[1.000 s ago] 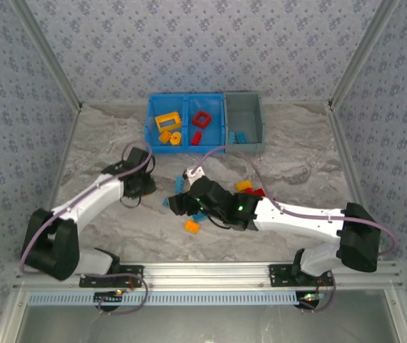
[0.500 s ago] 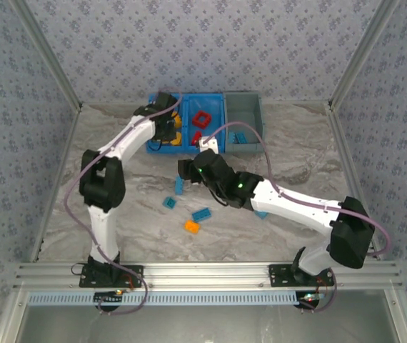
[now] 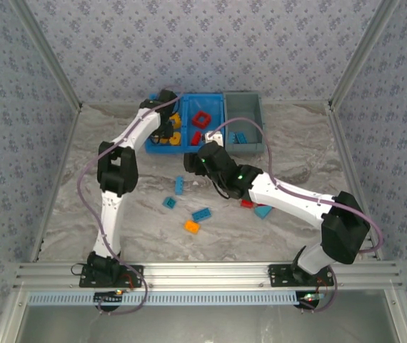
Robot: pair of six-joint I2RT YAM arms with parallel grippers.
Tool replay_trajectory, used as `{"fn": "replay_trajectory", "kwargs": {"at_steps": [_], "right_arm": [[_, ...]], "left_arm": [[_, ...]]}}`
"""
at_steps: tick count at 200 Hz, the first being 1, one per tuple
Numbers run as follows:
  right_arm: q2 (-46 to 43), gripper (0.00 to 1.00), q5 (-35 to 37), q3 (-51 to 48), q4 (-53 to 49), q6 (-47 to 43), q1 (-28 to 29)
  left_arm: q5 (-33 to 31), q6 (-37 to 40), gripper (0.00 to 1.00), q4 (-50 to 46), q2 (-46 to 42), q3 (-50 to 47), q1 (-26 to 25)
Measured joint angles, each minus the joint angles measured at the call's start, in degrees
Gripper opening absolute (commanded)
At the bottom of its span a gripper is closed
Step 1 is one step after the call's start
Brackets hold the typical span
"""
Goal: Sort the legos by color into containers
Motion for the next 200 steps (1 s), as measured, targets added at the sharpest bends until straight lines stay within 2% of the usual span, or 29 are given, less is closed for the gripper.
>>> {"fn": "replay_trajectory", "kwargs": {"at_steps": [16, 54, 74, 111, 141, 166, 200], "right_arm": [[-0.02, 0.76, 0.02, -0.02, -0.24, 0.17, -0.02], [-3.56, 0.75, 2.29, -2.03, -4.00, 2.12, -0.04], [-6.82, 0.74, 5.57, -2.95, -10.95, 6.54, -0.68], [-11.82, 0.76, 8.37, -6.99, -27.71, 18.01, -5.60], [-13.18, 0.78, 3.13, -15.15, -34.05, 19.56, -10.34], [-12.70, 0.80, -1.79, -18.88, -35.45, 19.69, -13.53], [-12.70, 0.80, -6.84, -23.58, -34.62, 20.37, -16.22]], "left_arm": [[0.04, -0.17, 0.55, -0.44, 0.09, 0.02, -0.46], [0.42, -0.70, 0.57, -1.86, -1.22, 1.03, -1.81], [2.10, -1.99, 0.57, -2.03, -3.98, 0.94, -2.45], [8.02, -5.42, 0.55, 0.68, -15.96, -5.03, -3.65], [10.43, -7.72, 0.56, 3.72, -21.57, -8.17, -4.74], [11.93, -9.75, 0.61, 7.56, -27.15, -17.68, -6.73], [13.03, -11.23, 0.64, 12.61, -39.87, -33.62, -15.15]]}}
